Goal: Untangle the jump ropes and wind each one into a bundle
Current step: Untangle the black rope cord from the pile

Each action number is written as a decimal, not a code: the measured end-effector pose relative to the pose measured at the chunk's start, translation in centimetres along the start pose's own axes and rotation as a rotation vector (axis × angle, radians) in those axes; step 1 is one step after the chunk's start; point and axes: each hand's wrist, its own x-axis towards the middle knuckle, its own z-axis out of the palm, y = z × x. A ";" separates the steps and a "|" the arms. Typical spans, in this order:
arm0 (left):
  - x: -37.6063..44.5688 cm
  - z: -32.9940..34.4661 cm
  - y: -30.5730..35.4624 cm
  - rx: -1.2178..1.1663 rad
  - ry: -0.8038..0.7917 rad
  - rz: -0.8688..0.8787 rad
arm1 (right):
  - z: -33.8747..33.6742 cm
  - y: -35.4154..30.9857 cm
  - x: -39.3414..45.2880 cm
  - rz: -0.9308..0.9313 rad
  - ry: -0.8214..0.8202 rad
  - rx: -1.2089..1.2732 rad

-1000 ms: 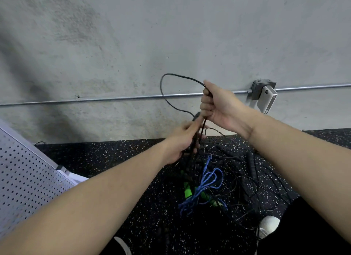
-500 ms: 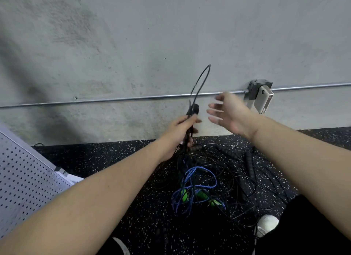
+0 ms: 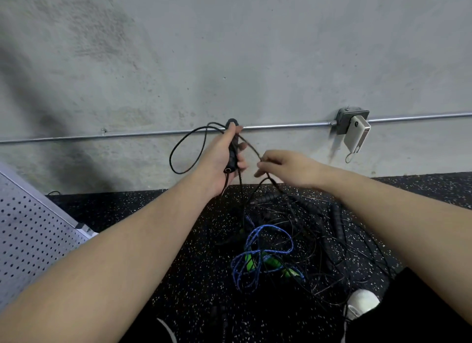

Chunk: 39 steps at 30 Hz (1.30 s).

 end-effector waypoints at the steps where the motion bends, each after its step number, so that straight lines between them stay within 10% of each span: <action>1: 0.0 -0.4 0.1 0.099 0.032 0.018 | -0.3 0.1 0.1 -0.001 0.012 0.077; 9: -0.6 -1.3 -2.3 0.659 -0.028 0.111 | -1.9 -1.7 -0.2 0.100 0.235 0.596; 23: -1.4 0.1 -5.2 0.965 -0.370 0.124 | -4.4 -1.2 0.1 0.208 0.398 1.191; 27: -0.8 -0.5 -4.4 0.827 -0.306 0.089 | -5.5 1.3 -0.1 0.359 0.429 1.123; 32: -1.1 0.4 -3.4 0.570 -0.268 0.044 | -4.8 3.8 -1.0 0.585 0.020 0.864; 39: -1.1 1.5 -1.8 0.265 -0.192 0.017 | -2.1 3.0 -2.0 0.246 -0.236 0.204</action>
